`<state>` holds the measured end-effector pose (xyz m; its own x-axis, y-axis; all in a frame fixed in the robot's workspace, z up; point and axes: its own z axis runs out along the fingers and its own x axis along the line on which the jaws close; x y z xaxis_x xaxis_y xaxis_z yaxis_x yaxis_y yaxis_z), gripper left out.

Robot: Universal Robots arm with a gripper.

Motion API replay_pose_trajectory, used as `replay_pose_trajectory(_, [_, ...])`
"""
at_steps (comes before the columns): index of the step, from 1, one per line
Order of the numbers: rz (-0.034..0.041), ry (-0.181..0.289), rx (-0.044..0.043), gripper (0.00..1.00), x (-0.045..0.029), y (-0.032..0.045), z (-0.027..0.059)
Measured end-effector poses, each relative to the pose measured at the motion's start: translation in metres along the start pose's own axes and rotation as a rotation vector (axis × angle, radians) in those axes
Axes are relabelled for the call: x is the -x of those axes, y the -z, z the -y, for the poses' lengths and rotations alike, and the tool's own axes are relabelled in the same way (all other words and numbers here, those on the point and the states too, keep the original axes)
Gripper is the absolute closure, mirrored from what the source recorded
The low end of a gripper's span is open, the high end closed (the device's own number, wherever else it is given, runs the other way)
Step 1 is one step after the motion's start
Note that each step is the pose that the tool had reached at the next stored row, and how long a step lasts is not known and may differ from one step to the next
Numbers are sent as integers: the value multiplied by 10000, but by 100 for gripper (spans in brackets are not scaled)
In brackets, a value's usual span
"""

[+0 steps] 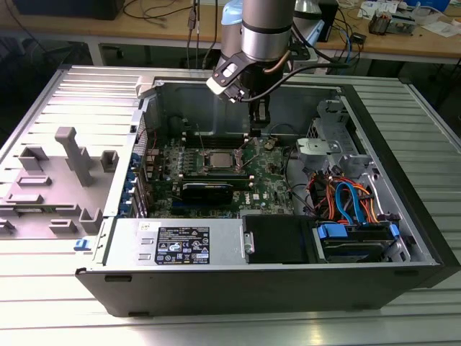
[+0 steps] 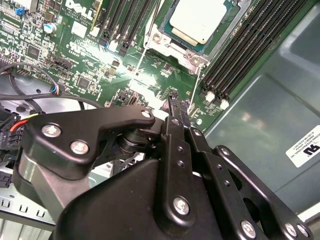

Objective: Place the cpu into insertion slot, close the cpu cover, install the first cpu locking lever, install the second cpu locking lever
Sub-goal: 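Close the cpu cover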

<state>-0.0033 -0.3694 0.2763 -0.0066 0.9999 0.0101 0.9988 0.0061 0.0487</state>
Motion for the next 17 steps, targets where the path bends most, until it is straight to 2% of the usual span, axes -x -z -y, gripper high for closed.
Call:
replay_pose_trajectory(3, [15, 3, 0, 89, 1, -1, -9])
replay_pose_trajectory(7, [14, 0, 0, 89, 1, -10, -67])
replay_pose_trajectory(8, [17, 2, 0, 89, 1, -16, -113])
replay_pose_trajectory(15, [27, 0, -4, 89, 2, -48, -266])
replay_pose_trajectory(17, [28, 2, -13, 89, 3, -65, -343])
